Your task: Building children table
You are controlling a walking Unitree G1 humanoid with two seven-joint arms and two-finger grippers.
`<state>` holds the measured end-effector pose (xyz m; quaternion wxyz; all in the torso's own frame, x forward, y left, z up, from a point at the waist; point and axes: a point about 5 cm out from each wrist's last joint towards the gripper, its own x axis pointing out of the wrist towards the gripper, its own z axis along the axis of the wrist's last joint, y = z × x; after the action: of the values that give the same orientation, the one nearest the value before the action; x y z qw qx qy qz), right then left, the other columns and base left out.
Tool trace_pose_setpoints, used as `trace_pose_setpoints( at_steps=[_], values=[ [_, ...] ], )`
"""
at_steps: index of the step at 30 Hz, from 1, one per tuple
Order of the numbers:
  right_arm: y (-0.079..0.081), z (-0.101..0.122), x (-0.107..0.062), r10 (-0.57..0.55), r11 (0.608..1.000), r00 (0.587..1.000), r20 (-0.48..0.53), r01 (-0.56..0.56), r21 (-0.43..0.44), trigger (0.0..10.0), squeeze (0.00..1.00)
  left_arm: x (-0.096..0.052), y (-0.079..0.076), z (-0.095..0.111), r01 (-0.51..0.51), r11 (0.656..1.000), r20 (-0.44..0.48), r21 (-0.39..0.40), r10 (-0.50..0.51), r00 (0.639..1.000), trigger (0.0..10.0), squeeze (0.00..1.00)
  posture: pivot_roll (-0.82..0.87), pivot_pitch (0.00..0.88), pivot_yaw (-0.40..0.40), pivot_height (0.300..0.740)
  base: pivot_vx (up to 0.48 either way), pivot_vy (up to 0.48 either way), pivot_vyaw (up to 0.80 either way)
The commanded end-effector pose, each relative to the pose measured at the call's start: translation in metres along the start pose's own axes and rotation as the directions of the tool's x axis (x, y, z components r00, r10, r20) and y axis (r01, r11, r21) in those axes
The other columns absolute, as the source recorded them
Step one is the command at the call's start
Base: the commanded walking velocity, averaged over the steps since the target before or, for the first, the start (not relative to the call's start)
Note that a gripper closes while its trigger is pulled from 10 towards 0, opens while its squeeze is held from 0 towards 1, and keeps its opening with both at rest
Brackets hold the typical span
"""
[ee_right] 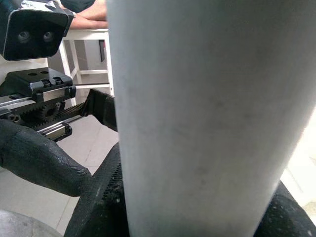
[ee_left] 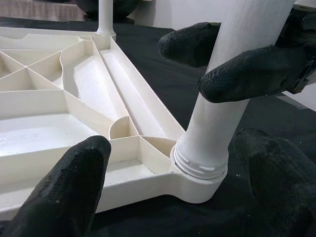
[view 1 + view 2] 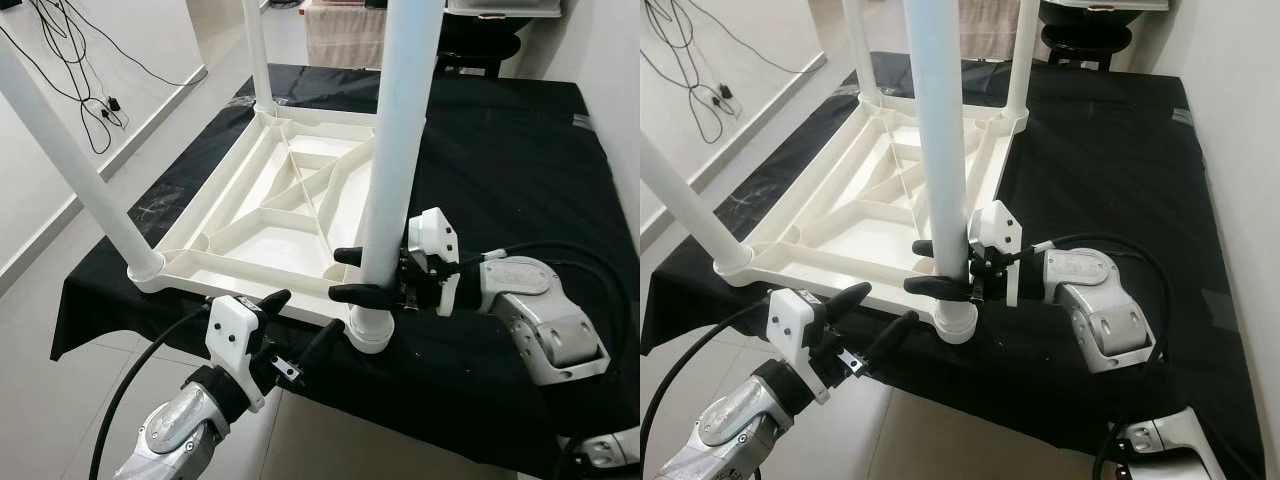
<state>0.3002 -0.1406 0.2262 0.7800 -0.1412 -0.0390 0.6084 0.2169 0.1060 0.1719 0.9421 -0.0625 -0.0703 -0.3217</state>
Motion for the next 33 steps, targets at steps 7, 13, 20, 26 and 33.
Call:
trace_pose_setpoints(
  at_steps=[7,13,20,26,33],
  values=[
    [0.001,-0.019,0.009,-0.212,0.977,0.977,-0.029,0.212,0.030,0.0,0.00,-0.002,-0.001,0.002,-0.002,1.000,0.011,-0.004,0.002,1.000,10.0,0.00,-0.03,0.185,0.016,0.740,0.000,0.000,0.00],
    [-0.011,-0.049,-0.008,-0.735,0.646,0.648,-0.201,0.759,0.084,0.0,0.00,-0.002,0.000,0.003,-0.005,1.000,0.013,-0.001,0.005,1.000,10.0,0.00,-0.04,0.199,0.010,0.740,0.000,0.000,0.00],
    [-0.013,-0.060,-0.038,-0.921,0.303,0.286,-0.264,0.953,-0.023,0.0,0.00,-0.002,0.001,0.003,-0.004,1.000,0.012,0.000,0.004,1.000,10.0,0.00,-0.06,0.196,0.018,0.740,0.000,0.000,0.00],
    [-0.024,-0.056,-0.048,-0.943,0.245,0.219,-0.250,0.966,-0.078,0.0,0.00,-0.001,0.001,0.003,-0.015,1.000,0.021,0.003,0.015,1.000,10.0,0.00,-0.05,0.195,0.003,0.740,0.000,0.000,0.00],
    [-0.024,-0.045,-0.026,-0.908,0.382,0.381,-0.173,0.924,0.029,10.0,0.95,0.000,0.000,0.004,-0.012,1.000,0.023,0.000,0.012,1.000,10.0,0.00,-0.06,0.193,0.006,0.740,0.000,0.000,0.00]
  ],
)
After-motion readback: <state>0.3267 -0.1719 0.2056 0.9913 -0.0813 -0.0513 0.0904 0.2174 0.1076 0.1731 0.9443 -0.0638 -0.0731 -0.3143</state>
